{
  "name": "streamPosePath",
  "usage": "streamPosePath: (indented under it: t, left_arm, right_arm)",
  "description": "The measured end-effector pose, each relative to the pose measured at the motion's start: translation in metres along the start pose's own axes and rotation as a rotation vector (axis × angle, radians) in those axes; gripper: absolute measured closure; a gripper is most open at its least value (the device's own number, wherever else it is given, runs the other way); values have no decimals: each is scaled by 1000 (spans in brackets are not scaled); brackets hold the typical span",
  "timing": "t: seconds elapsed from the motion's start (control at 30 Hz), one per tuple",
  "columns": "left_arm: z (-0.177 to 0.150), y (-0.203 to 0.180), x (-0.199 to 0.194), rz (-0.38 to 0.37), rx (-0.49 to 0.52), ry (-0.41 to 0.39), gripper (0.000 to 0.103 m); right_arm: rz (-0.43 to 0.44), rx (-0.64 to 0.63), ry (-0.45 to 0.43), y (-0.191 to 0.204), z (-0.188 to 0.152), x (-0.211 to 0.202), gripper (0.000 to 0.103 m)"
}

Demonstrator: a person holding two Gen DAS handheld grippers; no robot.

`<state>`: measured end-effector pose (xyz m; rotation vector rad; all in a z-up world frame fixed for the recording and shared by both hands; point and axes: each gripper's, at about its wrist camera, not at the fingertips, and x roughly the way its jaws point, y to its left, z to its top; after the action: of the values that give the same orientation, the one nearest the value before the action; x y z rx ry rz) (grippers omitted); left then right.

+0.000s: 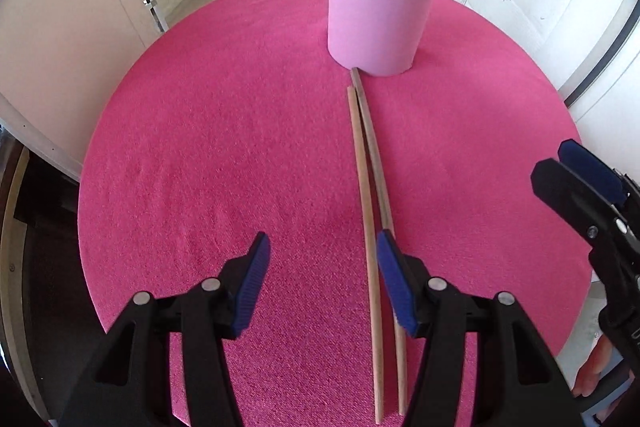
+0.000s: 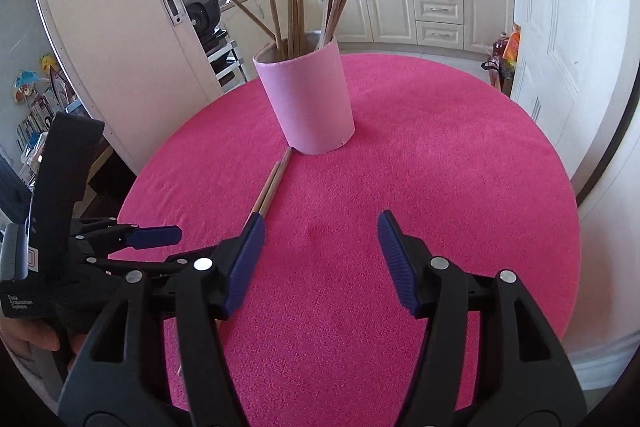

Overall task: Organize utensils
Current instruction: 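Lower both grippers to the last chopsticks and pinch one with the left gripper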

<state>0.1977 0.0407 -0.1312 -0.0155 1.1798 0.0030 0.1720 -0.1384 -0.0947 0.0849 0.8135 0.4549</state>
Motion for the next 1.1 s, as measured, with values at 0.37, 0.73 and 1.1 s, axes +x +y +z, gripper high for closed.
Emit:
streamPosePath:
  t: [0.37, 0.73, 1.1]
  left_arm:
    - [13, -16, 20, 48, 25, 26, 57]
    - [8, 18, 13, -83, -89, 20, 97]
    - [-3, 54, -6, -107, -151, -40, 97]
  right_arm:
    - [-9, 7, 38, -9, 2, 12, 44]
    - [-43, -62, 168, 15, 11, 39, 44]
    - [-63, -166, 330, 66, 15, 80, 54]
